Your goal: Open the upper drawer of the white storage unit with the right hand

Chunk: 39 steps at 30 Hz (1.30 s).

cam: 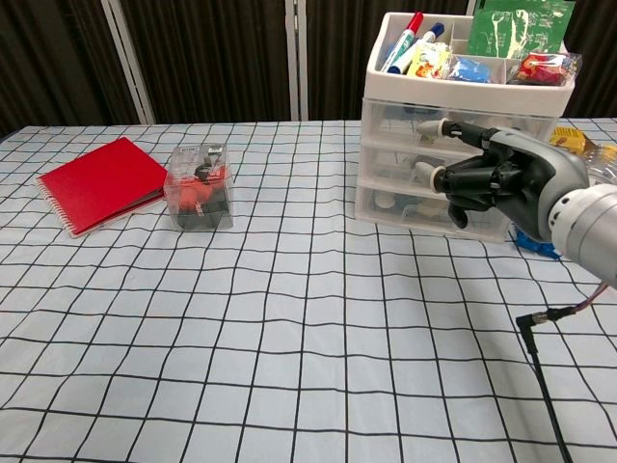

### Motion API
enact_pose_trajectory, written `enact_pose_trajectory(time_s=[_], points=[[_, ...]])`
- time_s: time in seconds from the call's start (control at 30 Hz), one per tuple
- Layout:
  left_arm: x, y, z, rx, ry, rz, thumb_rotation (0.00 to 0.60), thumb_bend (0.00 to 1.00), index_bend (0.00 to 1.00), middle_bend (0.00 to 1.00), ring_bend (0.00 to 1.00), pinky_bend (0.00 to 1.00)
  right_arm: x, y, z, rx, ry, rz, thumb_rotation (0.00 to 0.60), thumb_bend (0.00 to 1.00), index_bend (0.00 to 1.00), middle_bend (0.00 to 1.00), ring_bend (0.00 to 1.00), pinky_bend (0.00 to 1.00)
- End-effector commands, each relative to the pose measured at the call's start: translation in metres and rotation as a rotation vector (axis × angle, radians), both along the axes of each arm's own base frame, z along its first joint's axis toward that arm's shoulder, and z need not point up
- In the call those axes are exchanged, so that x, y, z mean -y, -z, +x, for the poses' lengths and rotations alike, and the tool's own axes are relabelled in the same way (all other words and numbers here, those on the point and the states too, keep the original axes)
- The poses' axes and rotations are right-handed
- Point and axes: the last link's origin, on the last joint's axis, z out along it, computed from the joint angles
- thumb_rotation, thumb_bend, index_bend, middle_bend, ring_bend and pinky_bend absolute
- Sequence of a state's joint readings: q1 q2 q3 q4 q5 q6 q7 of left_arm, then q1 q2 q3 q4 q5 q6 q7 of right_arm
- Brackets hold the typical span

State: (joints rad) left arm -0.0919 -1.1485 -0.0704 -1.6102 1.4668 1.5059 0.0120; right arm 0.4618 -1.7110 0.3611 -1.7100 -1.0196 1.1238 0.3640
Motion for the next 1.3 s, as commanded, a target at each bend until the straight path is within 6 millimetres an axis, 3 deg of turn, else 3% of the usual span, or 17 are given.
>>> enact_pose_trajectory(time_s=[0.03, 0.57, 1.3], points=[[0.000, -0.001, 0.000, 0.001, 0.001, 0.002, 0.600, 0.06, 0.00, 0.00, 0.00, 0.00, 0.004, 0.004, -0.002, 0.023, 0.029, -0.021, 0.600, 0.37, 0.17, 0.96, 0.93, 0.77], [0.000, -0.001, 0.000, 0.001, -0.001, 0.003, 0.600, 0.06, 0.00, 0.00, 0.00, 0.00, 0.003, 0.024, -0.012, 0.006, 0.053, -0.004, 0.600, 0.37, 0.12, 0.96, 0.93, 0.77], [0.001, -0.001, 0.001, -0.005, 0.000, 0.006, 0.600, 0.06, 0.00, 0.00, 0.00, 0.00, 0.011, 0.029, -0.014, -0.027, 0.063, -0.035, 0.600, 0.38, 0.11, 0.96, 0.93, 0.77]])
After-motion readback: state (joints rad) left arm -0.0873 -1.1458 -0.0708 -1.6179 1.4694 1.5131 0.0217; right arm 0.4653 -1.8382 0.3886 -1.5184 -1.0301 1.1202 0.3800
